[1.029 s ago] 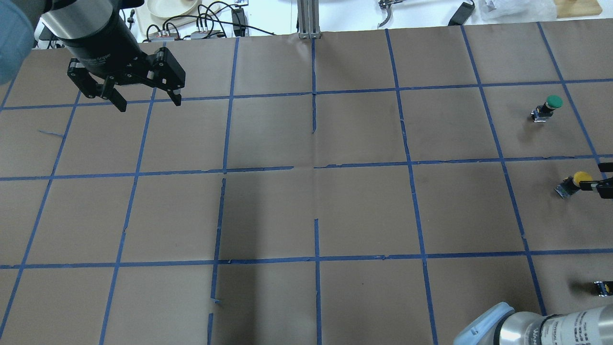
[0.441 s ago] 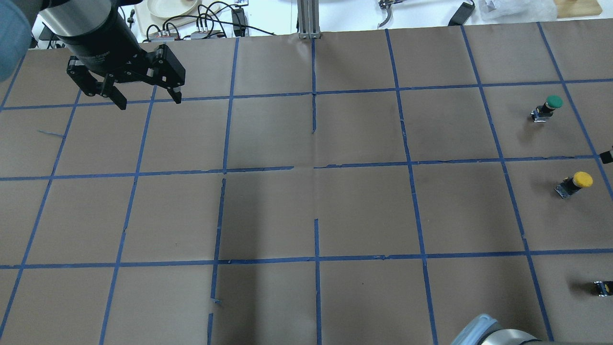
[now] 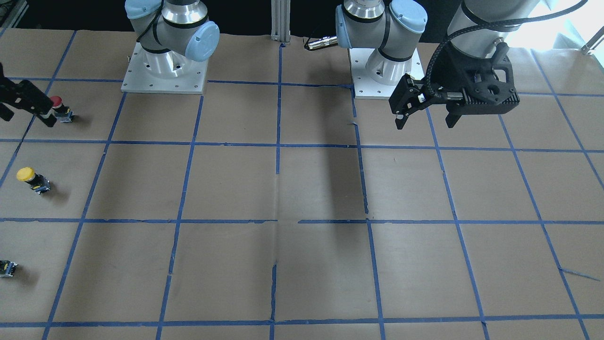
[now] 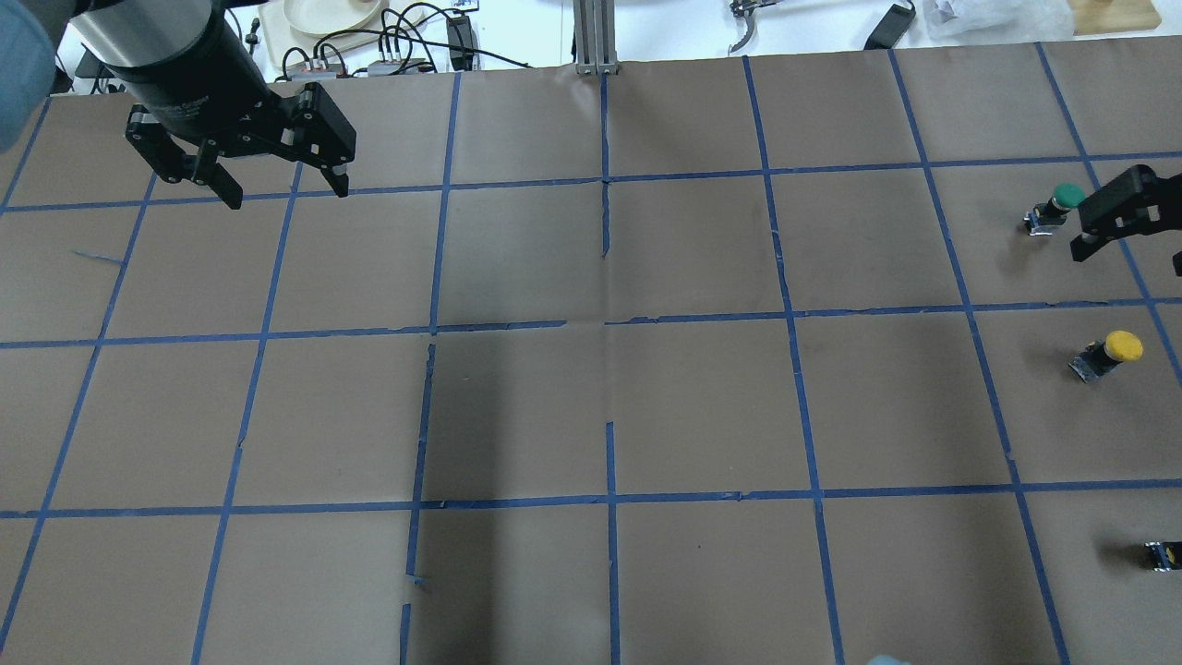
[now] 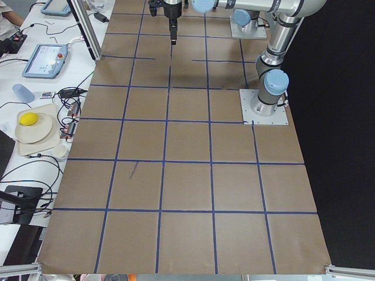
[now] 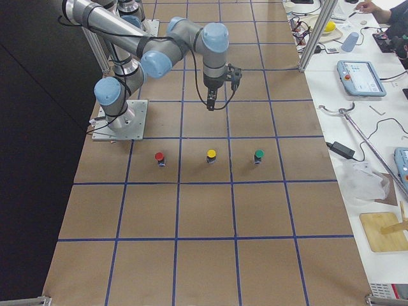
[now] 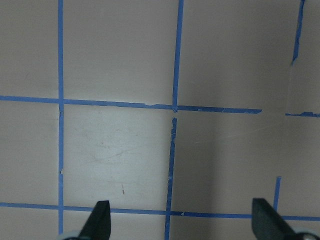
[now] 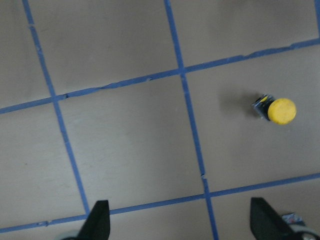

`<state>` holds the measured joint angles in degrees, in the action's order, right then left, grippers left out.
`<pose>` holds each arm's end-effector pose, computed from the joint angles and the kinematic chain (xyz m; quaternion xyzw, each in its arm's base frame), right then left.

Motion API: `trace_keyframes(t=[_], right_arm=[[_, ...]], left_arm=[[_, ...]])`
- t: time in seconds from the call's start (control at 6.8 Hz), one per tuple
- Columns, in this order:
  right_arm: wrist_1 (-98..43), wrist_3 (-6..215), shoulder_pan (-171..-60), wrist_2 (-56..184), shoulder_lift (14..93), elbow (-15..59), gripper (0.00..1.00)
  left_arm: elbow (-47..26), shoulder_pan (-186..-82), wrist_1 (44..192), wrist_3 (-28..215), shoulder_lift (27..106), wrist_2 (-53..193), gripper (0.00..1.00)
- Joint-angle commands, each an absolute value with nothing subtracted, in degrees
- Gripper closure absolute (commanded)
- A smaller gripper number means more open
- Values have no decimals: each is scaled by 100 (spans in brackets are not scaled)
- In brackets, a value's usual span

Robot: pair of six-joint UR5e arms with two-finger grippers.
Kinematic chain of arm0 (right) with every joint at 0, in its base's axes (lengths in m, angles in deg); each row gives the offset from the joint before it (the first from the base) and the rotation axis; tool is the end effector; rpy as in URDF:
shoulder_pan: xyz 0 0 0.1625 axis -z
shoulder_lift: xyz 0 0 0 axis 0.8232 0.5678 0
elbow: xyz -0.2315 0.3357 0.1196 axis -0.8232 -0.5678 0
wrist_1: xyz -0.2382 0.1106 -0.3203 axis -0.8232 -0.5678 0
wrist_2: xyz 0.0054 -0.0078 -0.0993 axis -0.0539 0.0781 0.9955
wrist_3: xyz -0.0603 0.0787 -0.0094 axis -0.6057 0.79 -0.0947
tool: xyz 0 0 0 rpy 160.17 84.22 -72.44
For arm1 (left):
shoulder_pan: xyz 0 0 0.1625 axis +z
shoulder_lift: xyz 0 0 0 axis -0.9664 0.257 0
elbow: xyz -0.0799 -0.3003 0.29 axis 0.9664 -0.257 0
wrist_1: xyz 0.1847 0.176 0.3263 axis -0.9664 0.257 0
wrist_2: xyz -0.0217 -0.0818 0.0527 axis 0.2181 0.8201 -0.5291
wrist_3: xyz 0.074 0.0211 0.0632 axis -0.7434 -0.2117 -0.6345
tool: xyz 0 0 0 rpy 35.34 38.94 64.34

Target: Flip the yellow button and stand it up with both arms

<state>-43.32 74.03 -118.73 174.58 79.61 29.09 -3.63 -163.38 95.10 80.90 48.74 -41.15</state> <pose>-0.0762 -0.4585 0.4539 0.1083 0.9938 0.0054 0.0257 -0.1187 -0.5088 0.5158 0.0334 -0.9994 0.0051 0.0040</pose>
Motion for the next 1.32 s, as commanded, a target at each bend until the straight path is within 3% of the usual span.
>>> trace_keyframes(t=[0.0,0.44,1.18], right_arm=[[-3543,9341,-13216,17660,8288,2742,0],[-3551,10208,-14301,17949,8244,2830,0],[-3585,10202,-14338,17862,8270,2821,0]], left_arm=[[-415,-16457,9587,7899,4786,-4099,0],[-398,-16423,9605,7546,4777,-4143,0],[-397,-16414,9596,7546,4803,-4134,0]])
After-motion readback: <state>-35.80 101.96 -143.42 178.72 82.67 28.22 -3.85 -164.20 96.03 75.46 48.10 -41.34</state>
